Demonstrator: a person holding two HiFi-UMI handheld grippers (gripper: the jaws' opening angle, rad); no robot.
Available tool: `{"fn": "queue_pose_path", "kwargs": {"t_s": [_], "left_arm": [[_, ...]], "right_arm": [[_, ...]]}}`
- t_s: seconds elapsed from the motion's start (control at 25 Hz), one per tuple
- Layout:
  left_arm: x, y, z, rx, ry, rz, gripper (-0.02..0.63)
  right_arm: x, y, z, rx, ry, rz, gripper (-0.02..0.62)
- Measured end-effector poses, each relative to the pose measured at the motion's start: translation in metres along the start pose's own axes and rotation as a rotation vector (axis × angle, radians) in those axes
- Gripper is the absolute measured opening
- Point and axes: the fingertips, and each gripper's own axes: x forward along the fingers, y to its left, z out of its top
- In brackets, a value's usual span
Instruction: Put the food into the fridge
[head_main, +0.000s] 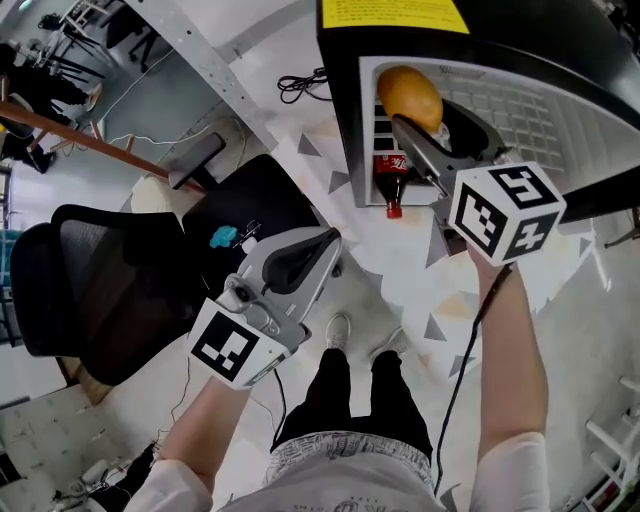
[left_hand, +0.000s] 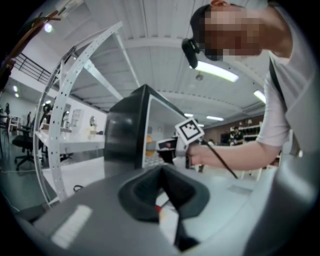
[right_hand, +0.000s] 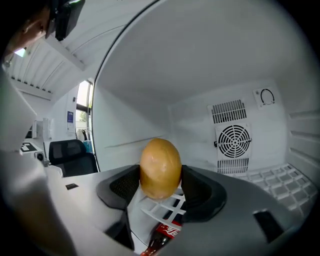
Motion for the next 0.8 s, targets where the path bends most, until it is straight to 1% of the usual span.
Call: {"fn": "queue_pose_path", "kwargs": {"t_s": [0.16,0.28,0.48,0.68,0.8], "left_arm": [[-0.001,0.002,-0.009,-0.025,0.001,0.018,0.006],[-0.002,0.001,-0.016,-0.031,0.009,0.021,0.006],[-0.002,0.004,-0.022,-0.041,0.014,0.023,0.006],[0.001,0.008,-0.022,-0.06,0.007,0.028,0.006],[0.0,0.008,-0.029,-0.054,0.019,0.024,0.006]], "right_arm": [[0.017,-0.007,-0.004,-0.064,0.072,-0.027,0.264],[0.025,-0.009,-0.005,-0.099,0.103,-0.044,0.264],[0.031,-0.014,-0.004,-0.112,0.123,-0.065,0.264],[0.038,-0.018,-0.015,-0.124,0.175,-0.09,0.264],[0.04,-0.02,-0.02,-0.126,0.191,-0.098,0.264]]}}
